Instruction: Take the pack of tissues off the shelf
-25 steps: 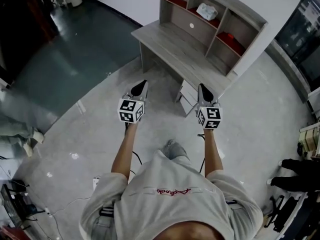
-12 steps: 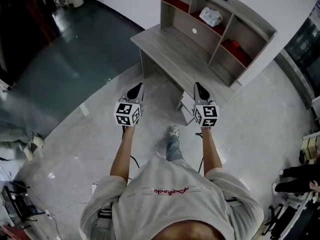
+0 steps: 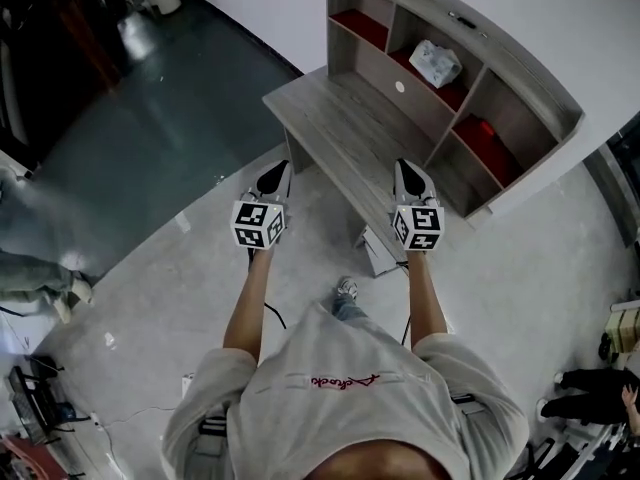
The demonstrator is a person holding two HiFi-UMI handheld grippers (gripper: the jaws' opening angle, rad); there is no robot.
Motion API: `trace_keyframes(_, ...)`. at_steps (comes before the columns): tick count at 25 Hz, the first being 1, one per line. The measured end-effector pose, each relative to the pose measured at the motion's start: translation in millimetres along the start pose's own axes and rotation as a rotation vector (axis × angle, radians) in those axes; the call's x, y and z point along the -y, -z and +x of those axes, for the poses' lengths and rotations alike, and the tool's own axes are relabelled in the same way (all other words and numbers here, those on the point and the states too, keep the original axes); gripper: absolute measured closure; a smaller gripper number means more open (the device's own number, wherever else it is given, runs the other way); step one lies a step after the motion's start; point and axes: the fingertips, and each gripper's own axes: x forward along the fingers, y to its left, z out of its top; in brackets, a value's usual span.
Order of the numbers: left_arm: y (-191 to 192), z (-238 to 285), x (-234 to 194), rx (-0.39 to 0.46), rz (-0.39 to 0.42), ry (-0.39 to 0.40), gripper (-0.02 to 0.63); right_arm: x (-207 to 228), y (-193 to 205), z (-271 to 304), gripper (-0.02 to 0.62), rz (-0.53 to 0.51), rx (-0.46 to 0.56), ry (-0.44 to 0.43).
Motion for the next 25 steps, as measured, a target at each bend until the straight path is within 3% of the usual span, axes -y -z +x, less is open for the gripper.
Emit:
trace_keyframes(12, -24.3, 124.4, -7.2, 0.022, 0.013, 0.001, 0.604, 77.4, -2.6, 93.5, 0.589, 0.034, 0.014, -0.042)
trace_keyframes(25, -23.0, 173.1, -26.7, 0.007, 0.009, -0.013, 0.604, 99.2, 9.6, 142.7, 0.589, 0.054, -0.006, -0.054)
